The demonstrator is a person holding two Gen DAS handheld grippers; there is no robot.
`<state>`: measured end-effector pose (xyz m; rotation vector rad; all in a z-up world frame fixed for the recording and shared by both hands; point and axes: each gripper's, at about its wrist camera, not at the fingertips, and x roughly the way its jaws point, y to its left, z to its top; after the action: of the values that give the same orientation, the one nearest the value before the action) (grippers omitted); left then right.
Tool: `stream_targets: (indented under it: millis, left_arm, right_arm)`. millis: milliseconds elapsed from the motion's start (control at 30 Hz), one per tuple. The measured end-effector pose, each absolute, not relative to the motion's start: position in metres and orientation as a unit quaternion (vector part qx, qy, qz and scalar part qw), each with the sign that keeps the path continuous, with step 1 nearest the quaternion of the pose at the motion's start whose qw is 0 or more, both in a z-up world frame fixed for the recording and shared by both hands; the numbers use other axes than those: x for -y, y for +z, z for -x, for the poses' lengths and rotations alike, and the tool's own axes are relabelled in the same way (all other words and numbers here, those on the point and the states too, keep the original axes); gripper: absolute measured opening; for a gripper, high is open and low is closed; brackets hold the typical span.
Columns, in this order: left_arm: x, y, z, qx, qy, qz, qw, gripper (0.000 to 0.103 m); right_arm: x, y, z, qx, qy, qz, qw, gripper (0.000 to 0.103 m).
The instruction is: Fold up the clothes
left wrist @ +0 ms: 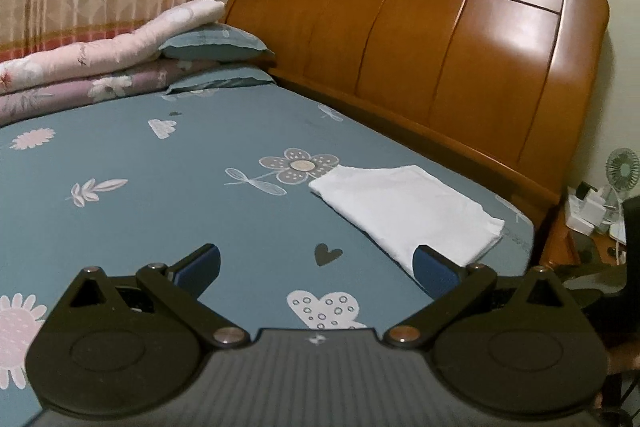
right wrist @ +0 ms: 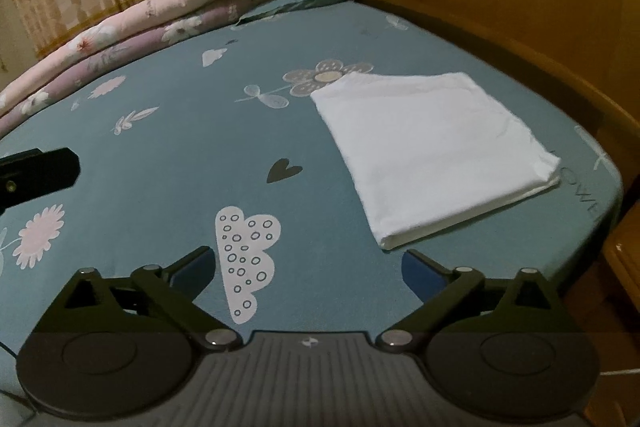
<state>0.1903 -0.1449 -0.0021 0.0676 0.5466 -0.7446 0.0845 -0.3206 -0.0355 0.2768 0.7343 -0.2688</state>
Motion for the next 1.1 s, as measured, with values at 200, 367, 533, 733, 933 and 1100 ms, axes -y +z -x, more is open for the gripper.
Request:
stream_targets:
  millis: [200, 367, 533, 733, 933, 1100]
  left_arm:
    - [0.142, -0.007, -0.189, -0.294, -0.366, -0.032, 0.882, 0.102]
    - [0.14, -0.013, -0.189, -0.321, -0.354, -0.031, 0.878, 0.102]
    - [0.137, -0.017, -0.187, -0.343, -0.35, -0.025, 0.871, 0.102]
    - [0.143, -0.019, -0.181, -0.353, -0.339, -0.038, 0.871, 0.102]
    - [0.15, -0.021, -0.175, -0.363, -0.327, -0.051, 0.871, 0.102]
    - [0.154, -0.022, -0.17, -0.37, -0.32, -0.058, 0.87, 0.102]
  right_arm:
    - [0.306, -0.029, -0.074, -0.359, -0.159, -0.117, 0.912, 0.103]
    - [0.301, -0.027, -0.068, -0.353, -0.185, -0.106, 0.911, 0.103]
    - [0.301, -0.028, -0.062, -0.352, -0.194, -0.123, 0.907, 0.103]
    - [0.298, -0.034, -0.063, -0.373, -0.211, -0.118, 0.896, 0.103]
    - [0.293, -0.034, -0.061, -0.372, -0.2, -0.106, 0.9, 0.103]
    - [0.297, -0.034, -0.058, -0.369, -0.187, -0.119, 0.903, 0.103]
